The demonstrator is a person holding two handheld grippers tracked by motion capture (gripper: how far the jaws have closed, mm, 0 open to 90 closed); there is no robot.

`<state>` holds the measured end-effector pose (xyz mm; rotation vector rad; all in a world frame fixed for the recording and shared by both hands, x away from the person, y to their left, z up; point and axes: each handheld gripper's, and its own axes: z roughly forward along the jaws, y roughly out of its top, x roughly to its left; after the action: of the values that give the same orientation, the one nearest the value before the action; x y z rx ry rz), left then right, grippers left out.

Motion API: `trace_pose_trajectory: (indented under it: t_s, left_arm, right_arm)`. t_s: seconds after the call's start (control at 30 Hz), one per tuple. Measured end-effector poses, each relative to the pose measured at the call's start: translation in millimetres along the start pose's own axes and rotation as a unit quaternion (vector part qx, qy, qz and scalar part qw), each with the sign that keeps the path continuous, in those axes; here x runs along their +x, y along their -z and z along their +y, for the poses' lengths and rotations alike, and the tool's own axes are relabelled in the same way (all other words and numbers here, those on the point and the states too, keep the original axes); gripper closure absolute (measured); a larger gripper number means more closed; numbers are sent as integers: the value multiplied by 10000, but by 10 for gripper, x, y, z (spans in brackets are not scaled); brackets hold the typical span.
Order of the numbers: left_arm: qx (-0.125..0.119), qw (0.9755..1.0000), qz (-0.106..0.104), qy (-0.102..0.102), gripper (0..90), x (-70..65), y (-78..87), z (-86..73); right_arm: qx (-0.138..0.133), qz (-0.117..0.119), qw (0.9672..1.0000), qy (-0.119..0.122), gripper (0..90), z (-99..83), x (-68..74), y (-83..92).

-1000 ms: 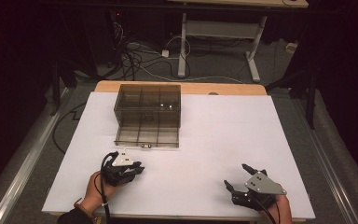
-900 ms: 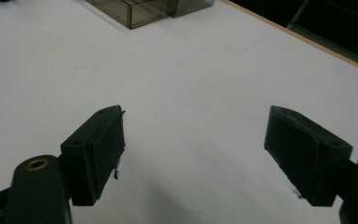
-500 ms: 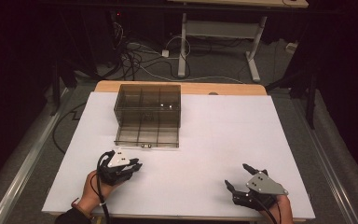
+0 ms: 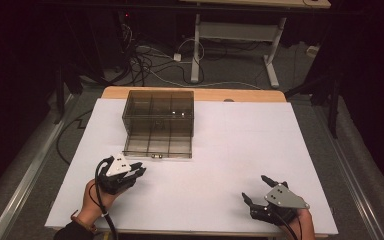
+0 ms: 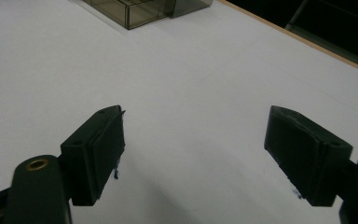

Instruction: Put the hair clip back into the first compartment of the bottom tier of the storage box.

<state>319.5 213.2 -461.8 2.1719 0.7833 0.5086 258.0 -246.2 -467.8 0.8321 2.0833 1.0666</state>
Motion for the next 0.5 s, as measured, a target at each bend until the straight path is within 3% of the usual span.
trace_pose_trajectory:
  t_s: [0.5]
  left_arm:
    - [-172,9997,153,24,712,77,99,55]
  right_arm:
    - [33,10,10000,29,204,0,11,-16]
